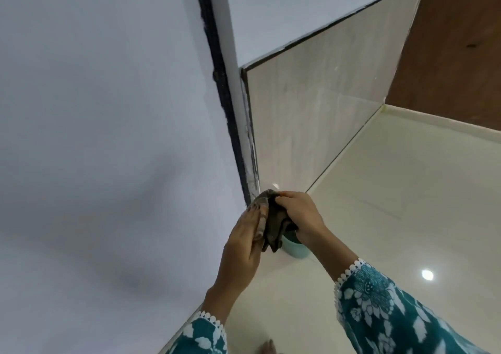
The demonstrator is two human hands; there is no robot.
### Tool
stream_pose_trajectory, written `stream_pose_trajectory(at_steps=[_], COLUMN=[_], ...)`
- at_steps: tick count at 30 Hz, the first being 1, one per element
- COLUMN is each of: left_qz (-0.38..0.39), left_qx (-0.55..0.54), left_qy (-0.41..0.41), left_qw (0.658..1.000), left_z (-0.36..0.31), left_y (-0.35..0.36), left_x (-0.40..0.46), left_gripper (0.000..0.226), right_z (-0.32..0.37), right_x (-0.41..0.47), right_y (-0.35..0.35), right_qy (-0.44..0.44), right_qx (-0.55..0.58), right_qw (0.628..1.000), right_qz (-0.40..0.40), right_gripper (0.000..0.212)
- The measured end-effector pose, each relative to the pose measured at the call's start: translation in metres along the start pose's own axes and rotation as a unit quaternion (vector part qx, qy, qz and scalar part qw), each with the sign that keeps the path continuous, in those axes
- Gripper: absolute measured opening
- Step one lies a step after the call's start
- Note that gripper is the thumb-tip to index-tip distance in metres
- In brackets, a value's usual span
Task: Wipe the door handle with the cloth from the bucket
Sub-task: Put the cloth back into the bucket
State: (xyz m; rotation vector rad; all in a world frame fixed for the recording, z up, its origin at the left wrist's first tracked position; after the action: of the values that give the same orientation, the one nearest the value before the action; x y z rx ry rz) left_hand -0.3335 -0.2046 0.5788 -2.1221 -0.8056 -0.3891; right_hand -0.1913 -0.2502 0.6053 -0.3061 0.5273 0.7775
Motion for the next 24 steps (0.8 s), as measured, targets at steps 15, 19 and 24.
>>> stream_pose_trajectory(at_steps=[15, 19, 24], left_qz=[0.165, 0.03, -0.166], left_qx=[-0.178, -0.326, -0.333], left_qy=[-0.091, -0.272, -0.44], left_qw=[0.966, 0.905, 0.817], left_z=[0.081, 0.114, 0.186], left_y=[0.142, 0.16, 0.201], left_x=[0.144, 0.173, 0.183], left_gripper=[0.063, 0.034, 0.022], right_z=[0.007, 0.0, -0.032], right_x=[0.184, 0.244, 0.332], right_y=[-0.068, -0.121, -0.176], right_qy=[0.093, 0.158, 0.237], right_qx=[0.096, 0.177, 0.14], right_qw=[0.99, 0.971, 0.961], right_qz=[0.042, 0.023, 0.01], right_gripper=[0.02, 0.013, 0.017])
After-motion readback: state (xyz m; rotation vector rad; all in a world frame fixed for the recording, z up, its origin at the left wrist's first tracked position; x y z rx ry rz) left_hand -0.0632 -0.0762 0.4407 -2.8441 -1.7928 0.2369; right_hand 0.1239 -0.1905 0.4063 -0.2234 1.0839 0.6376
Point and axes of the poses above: each hand's wrist, its own x-axis towards the middle knuckle, its own y-axis out of the palm, z = x × y, the point moved 3 cm from there along x, towards the middle knuckle, and after that the axes turned 13 degrees about y, right-handed, at the moved point
